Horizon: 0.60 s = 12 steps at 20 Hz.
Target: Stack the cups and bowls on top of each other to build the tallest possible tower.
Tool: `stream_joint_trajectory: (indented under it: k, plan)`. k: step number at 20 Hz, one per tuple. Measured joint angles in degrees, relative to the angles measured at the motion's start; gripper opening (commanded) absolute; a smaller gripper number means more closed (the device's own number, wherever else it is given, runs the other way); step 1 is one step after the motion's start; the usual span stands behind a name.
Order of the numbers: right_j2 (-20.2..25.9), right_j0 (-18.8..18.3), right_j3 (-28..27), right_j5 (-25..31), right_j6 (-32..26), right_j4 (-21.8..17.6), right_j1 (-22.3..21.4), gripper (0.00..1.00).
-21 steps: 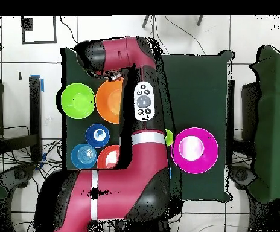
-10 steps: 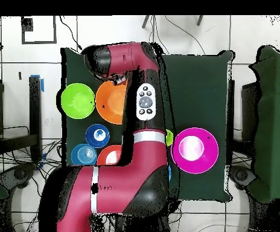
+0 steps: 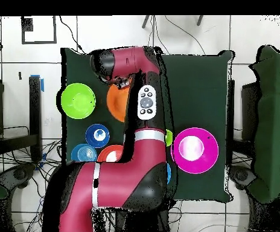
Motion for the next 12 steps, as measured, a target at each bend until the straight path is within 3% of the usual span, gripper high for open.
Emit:
stream_joint_trajectory:
  k: [12]
  plan:
    - [-0.34, -0.21, -0.71, 1.21, 0.00, 1.04, -0.25, 0.00]
